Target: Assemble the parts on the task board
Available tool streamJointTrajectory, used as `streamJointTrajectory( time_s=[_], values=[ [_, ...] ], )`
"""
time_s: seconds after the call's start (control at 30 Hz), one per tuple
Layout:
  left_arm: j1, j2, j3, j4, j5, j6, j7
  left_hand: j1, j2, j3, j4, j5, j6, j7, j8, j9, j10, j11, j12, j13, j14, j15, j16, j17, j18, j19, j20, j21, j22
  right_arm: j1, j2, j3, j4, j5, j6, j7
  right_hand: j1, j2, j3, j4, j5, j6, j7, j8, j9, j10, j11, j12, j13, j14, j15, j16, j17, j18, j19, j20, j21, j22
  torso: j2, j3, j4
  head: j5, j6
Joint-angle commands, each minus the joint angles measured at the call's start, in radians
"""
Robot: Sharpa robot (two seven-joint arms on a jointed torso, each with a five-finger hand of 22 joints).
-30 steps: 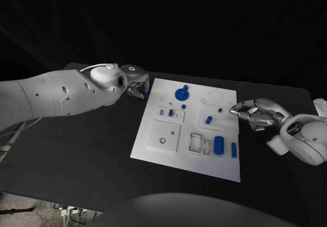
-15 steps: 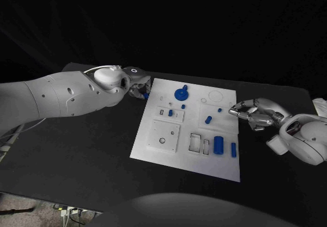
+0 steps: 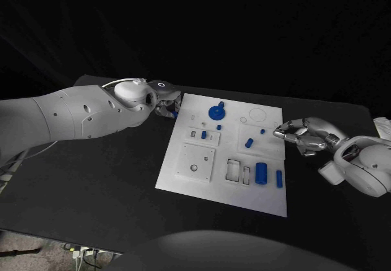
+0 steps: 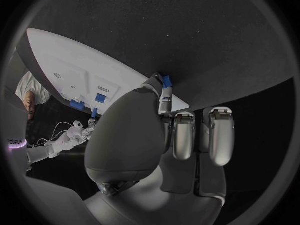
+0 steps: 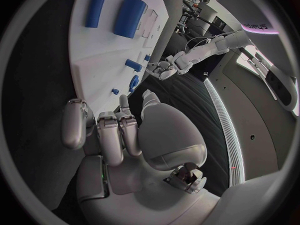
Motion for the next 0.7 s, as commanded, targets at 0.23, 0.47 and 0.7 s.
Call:
streamJointTrajectory(
  time_s=[0.23,0.47,0.7],
  values=[
    [-0.013,0.006,-0.005,-0.008,-0.015,0.052,-0.009,0.017,0.000,0.009,-0.004,0.012,0.011,0.002,0.004,-0.001,0.104,0.004,0.002,0.263,0.107,0.004,0.002,0.263,-0.007,0.102,0.008,0.004,0.263,-0.001,0.000,0.000,0.001,-0.008,0.017,0.005,-0.002,0.007,-0.005,0.001,0.006,0.007,0.002,-0.003,-0.001,0.104,-0.006,-0.004,0.261,0.097,-0.002,0.003,0.264,0.010,-0.004,0.000,-0.006,0.168,0.000,-0.0006,-0.0002,0.001,0.000],
    [-0.014,0.005,-0.005,-0.007,-0.042,0.081,-0.024,0.027,-0.004,0.013,-0.010,0.009,0.013,0.006,0.001,-0.004,0.104,0.007,0.002,0.263,0.107,0.005,0.002,0.263,-0.007,0.102,0.009,0.004,0.263,-0.001,0.000,0.000,0.001,-0.008,0.016,0.006,-0.003,0.008,-0.005,0.001,0.006,0.008,0.002,-0.003,-0.002,0.104,-0.006,-0.004,0.261,0.097,-0.002,0.003,0.264,0.010,-0.004,0.000,-0.006,0.168,0.000,0.0000,-0.0001,0.004,0.000],
    [-0.017,-0.001,-0.005,0.002,-0.066,0.055,-0.008,0.022,0.005,0.020,-0.006,0.067,0.075,0.005,0.022,-0.001,0.104,0.004,0.002,0.263,0.107,0.004,0.002,0.263,-0.007,0.102,0.009,0.004,0.263,-0.002,0.000,0.000,0.000,-0.008,0.013,0.010,-0.003,0.008,-0.005,0.001,0.006,0.008,0.002,-0.003,-0.002,0.104,-0.006,-0.004,0.261,0.097,-0.002,0.003,0.264,0.010,-0.004,0.000,-0.006,0.168,-0.001,-0.0001,0.0002,0.004,0.000]
  ],
)
